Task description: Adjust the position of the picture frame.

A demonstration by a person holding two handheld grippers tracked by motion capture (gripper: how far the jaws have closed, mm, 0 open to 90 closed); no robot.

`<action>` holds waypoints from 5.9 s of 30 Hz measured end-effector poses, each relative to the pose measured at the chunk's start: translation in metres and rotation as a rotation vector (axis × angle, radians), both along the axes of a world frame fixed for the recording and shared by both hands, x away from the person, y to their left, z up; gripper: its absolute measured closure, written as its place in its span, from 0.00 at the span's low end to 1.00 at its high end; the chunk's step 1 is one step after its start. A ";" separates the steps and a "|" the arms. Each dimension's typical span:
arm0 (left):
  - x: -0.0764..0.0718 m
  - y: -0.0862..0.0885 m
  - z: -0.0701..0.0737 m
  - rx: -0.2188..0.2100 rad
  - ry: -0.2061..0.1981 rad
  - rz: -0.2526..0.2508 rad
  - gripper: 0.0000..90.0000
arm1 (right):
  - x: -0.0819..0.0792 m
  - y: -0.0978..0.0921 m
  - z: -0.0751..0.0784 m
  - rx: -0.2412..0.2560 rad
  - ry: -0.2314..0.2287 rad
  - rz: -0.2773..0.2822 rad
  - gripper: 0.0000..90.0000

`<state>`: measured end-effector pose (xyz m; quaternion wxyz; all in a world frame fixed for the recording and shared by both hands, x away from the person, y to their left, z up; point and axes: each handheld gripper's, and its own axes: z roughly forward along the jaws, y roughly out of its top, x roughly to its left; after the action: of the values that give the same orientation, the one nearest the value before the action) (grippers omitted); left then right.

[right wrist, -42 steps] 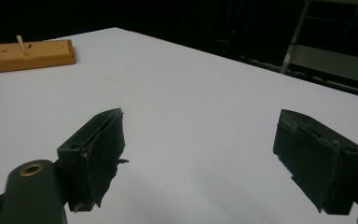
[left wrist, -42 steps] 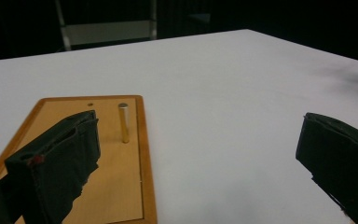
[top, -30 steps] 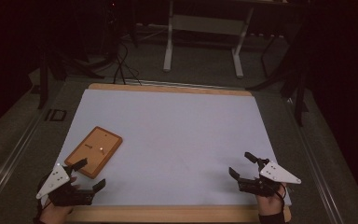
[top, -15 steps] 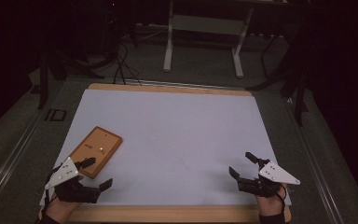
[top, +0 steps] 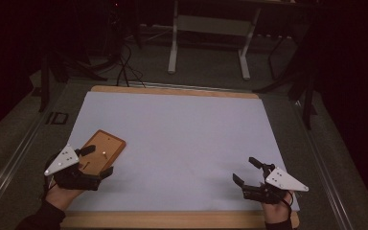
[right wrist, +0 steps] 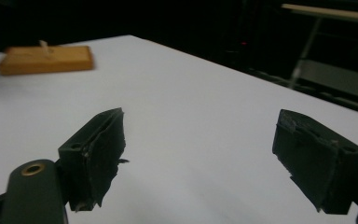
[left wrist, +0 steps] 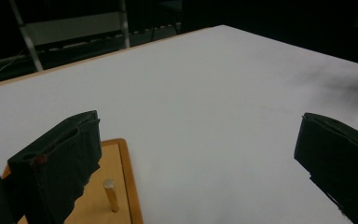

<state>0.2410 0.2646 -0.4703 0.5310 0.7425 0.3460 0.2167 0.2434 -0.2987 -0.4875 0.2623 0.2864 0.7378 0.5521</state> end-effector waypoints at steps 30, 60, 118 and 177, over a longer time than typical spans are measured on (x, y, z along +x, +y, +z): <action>0.051 0.024 -0.045 0.140 0.170 0.075 0.52 | 0.002 0.004 -0.004 0.004 0.031 0.033 0.17; 0.055 0.017 -0.063 0.187 0.181 0.052 0.94 | 0.003 0.000 -0.005 0.019 0.050 0.023 0.17; 0.083 -0.095 0.004 0.171 0.102 -0.197 0.95 | 0.002 -0.003 -0.004 0.046 0.063 0.029 0.17; 0.131 -0.215 -0.052 0.301 0.152 -0.305 0.94 | 0.000 -0.004 -0.005 0.050 0.069 0.047 0.17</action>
<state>0.3719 0.0492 -0.5226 0.4135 0.8712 0.2323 0.1264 0.2434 -0.3030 -0.4921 0.2162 0.2943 0.7390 0.5661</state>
